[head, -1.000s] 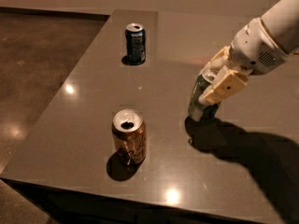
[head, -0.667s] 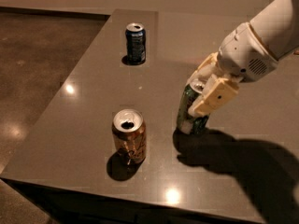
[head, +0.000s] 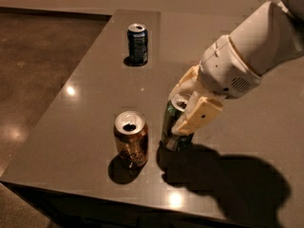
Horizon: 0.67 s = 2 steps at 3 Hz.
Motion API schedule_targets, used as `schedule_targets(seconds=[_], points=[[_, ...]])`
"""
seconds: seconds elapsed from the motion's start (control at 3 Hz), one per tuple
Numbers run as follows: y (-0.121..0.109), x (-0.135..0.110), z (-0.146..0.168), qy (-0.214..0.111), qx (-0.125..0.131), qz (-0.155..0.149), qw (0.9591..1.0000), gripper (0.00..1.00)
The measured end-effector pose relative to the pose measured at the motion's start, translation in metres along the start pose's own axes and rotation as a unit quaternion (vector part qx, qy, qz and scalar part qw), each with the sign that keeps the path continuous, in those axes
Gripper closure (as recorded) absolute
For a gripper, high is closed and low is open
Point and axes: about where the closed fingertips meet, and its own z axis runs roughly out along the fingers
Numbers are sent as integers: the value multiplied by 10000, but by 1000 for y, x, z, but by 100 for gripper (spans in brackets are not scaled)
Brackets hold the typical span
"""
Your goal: Move green can near orange can
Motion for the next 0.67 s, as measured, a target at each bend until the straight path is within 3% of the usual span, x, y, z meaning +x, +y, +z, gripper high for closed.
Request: schedule_targets(seconds=[0.67], points=[[13, -13, 18, 127, 103, -310, 9994, 59]])
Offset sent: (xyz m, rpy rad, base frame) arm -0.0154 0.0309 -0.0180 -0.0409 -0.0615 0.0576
